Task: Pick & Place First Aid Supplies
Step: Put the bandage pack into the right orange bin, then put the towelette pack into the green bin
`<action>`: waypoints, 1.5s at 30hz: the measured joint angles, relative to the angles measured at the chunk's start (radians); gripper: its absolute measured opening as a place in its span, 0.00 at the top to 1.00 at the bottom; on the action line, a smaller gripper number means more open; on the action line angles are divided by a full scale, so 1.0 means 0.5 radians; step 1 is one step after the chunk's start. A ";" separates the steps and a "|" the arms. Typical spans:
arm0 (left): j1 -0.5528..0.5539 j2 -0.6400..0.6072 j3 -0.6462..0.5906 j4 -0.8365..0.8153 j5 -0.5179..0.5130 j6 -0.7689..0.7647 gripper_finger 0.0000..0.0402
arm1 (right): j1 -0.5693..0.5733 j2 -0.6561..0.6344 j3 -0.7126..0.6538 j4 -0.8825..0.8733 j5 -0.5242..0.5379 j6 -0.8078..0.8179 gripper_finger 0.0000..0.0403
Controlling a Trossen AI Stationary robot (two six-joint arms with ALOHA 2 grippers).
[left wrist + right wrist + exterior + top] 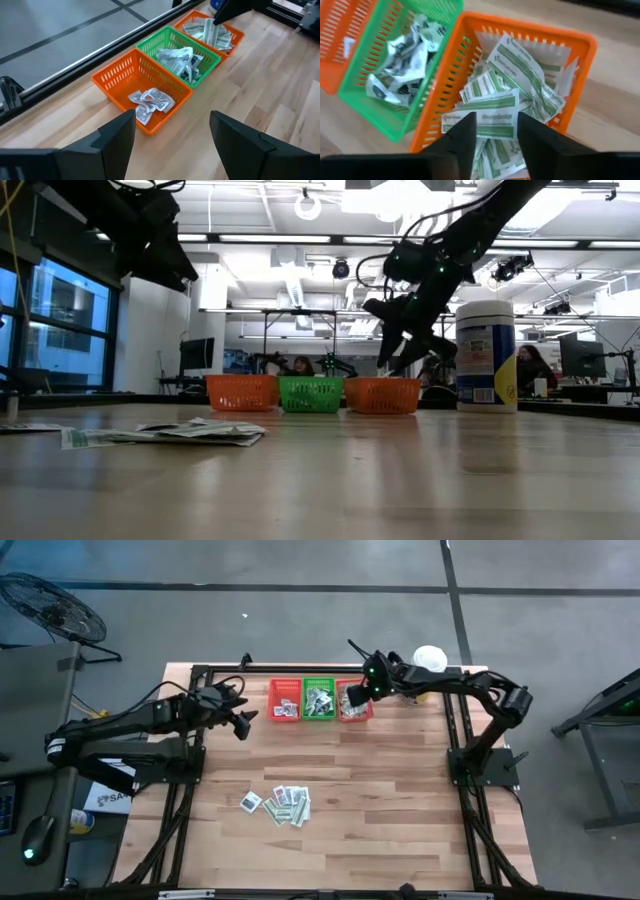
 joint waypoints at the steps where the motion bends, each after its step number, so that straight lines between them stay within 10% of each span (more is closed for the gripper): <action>1: 0.000 0.000 0.000 0.000 0.000 0.000 0.38 | 0.000 -0.019 0.000 0.001 0.019 -0.001 0.65; 17: 0.000 0.000 0.000 -0.013 0.173 -0.064 0.38 | 0.076 -0.519 0.000 -0.107 0.014 -0.197 0.57; 30: -0.016 0.069 0.002 -0.240 0.705 -0.261 0.38 | 0.369 -0.744 0.000 -0.248 0.059 -0.303 0.58; 45: -0.742 0.070 0.002 -0.457 0.421 -0.941 0.51 | 0.618 -0.774 0.000 -0.352 0.151 -0.302 0.58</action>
